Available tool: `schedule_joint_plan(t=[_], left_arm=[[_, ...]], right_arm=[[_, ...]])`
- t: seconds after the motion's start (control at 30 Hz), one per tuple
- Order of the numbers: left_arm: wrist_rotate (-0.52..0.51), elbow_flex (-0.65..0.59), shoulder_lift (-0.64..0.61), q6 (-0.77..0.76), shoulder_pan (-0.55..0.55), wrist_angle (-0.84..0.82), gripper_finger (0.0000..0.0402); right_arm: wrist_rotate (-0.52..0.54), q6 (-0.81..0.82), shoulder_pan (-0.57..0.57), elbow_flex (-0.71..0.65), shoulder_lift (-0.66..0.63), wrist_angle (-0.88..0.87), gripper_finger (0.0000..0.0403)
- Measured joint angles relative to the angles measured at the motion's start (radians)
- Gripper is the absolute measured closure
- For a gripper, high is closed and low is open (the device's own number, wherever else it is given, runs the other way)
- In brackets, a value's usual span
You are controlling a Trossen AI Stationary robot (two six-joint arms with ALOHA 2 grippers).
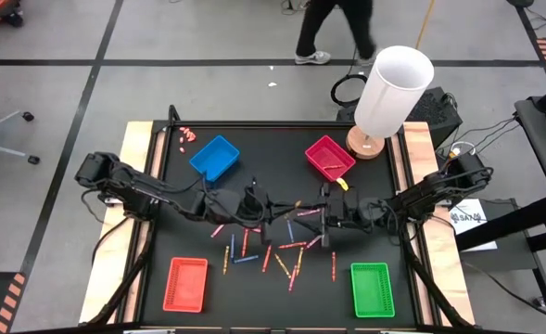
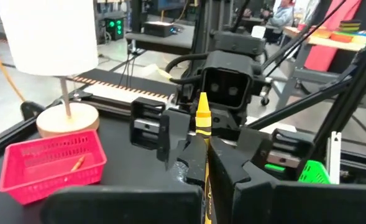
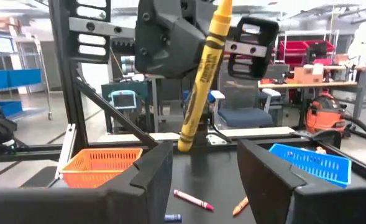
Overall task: Sort crayons
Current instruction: Put the yellow crayon into the blue bin
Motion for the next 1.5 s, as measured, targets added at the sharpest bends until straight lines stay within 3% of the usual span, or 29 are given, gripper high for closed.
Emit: schedule_joint_plan(t=[0.43,1.0,1.23,1.37,1.5], left_arm=[[-0.005,0.0,0.026,0.078,0.003,0.104,0.0396],[-0.007,0.0,0.025,0.141,0.001,0.099,0.0396],[-0.007,0.0,0.025,0.155,-0.001,0.09,0.0394],[-0.012,0.0,0.025,0.233,-0.019,0.078,0.0369],[-0.044,0.0,0.025,0.251,-0.047,0.07,0.0319]], right_arm=[[-0.047,-0.027,-0.018,0.05,0.0,0.0,0.0242],[-0.049,-0.058,-0.04,0.053,0.0,-0.019,0.0391],[-0.048,-0.065,-0.04,0.053,-0.002,-0.05,0.0395],[-0.049,-0.049,-0.037,0.053,-0.001,-0.066,0.0397],[-0.051,-0.045,-0.037,0.053,-0.001,-0.069,0.0397]])
